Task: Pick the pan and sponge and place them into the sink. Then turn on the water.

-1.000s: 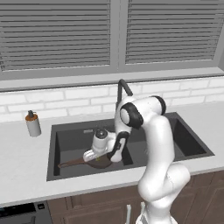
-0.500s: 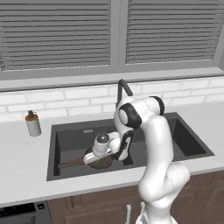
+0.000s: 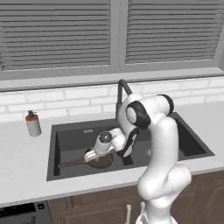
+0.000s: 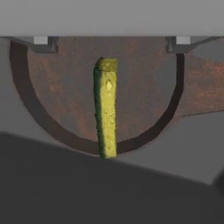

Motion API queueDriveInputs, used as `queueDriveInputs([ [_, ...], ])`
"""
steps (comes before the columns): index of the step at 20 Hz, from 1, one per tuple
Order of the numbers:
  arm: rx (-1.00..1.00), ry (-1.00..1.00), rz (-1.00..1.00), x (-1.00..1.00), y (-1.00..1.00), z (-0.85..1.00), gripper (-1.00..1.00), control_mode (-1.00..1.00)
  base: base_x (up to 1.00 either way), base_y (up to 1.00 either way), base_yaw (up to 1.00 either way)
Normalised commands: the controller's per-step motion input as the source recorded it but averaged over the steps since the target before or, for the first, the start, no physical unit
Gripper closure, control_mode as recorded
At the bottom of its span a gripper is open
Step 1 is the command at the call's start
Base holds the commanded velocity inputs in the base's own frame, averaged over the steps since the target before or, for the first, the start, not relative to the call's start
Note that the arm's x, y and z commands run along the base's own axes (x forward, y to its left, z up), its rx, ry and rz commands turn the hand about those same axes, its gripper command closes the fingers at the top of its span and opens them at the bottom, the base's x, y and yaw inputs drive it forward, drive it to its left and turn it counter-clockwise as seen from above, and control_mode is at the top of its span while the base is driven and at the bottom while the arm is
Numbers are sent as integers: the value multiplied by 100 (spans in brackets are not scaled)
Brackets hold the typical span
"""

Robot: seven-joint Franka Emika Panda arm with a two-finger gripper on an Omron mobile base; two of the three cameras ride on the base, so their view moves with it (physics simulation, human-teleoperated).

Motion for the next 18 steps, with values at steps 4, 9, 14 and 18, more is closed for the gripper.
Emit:
queueDriveInputs([
  [4,0,-3,0,-1,0,63,-100,-100,0,0,0],
  [9,0,-4,-1,0,0,68,-100,-100,0,0,0],
  [14,0,-4,-3,-8,0,82,-100,-100,0,0,0],
  [18,0,-5,-1,-24,-10,79,-100,-100,0,0,0],
])
